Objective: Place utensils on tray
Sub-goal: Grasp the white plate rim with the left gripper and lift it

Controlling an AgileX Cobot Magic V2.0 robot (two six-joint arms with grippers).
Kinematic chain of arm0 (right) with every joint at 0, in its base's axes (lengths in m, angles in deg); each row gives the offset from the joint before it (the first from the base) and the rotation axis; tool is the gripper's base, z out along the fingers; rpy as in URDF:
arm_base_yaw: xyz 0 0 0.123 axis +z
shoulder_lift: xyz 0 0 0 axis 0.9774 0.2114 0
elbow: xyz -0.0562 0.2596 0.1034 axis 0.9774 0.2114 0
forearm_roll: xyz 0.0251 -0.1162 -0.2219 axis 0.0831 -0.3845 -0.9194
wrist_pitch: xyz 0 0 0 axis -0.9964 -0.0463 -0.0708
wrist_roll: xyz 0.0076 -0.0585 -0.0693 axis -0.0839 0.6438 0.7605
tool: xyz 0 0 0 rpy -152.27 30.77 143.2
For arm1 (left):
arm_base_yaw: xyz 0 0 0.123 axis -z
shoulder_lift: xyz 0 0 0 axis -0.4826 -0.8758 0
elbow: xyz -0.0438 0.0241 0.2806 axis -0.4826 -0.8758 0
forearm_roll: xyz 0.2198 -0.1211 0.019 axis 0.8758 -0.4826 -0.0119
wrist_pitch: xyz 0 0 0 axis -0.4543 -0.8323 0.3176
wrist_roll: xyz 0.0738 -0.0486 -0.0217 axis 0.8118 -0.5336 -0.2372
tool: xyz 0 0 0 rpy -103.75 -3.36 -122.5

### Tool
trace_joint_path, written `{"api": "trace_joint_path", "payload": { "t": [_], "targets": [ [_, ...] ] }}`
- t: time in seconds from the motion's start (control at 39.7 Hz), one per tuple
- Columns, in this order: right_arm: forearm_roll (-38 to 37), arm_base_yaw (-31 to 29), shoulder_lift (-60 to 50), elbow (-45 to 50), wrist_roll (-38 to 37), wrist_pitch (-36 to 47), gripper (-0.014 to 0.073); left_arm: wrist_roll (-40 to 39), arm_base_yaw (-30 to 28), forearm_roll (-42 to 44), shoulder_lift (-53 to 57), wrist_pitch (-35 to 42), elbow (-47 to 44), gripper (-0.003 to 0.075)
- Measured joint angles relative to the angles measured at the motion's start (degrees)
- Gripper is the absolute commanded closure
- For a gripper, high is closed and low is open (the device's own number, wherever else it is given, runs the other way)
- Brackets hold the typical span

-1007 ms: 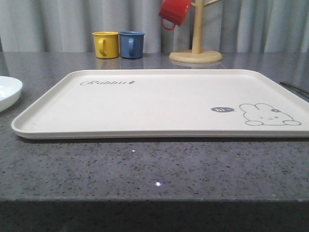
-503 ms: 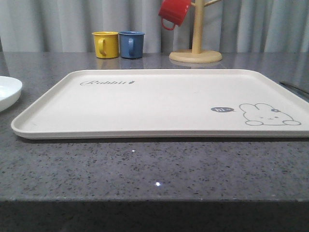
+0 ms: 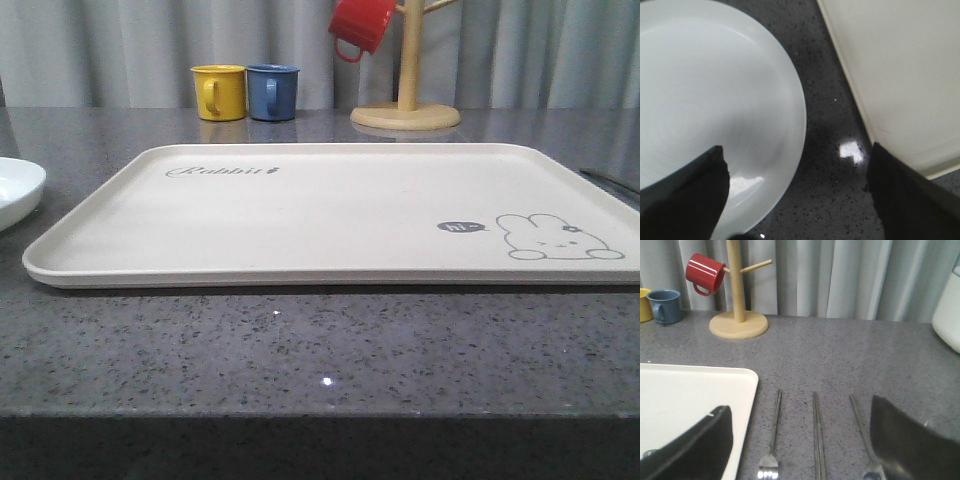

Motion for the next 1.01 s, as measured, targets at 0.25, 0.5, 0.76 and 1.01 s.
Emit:
{"api": "trace_joint_path", "payload": {
  "t": [0.25, 0.5, 0.76, 1.01],
  "targets": [
    [0.0, 0.0, 0.0, 0.0, 0.0, 0.0, 0.0003, 0.0, -0.1, 0.3, -10.6, -5.3, 2.9, 0.0206],
    [0.0, 0.0, 0.0, 0.0, 0.0, 0.0, 0.0003, 0.0, -0.1, 1.2, -14.4, -5.4, 3.6, 0.0395],
    [0.0, 0.0, 0.0, 0.0, 0.0, 0.0, 0.0003, 0.0, 0.0, 2.2, -14.5, -6.1, 3.6, 0.0714],
    [0.0, 0.0, 0.0, 0.0, 0.0, 0.0, 0.0003, 1.0, 0.2, 4.7, -14.7, -8.2, 6.2, 0.0739]
  ]
}}
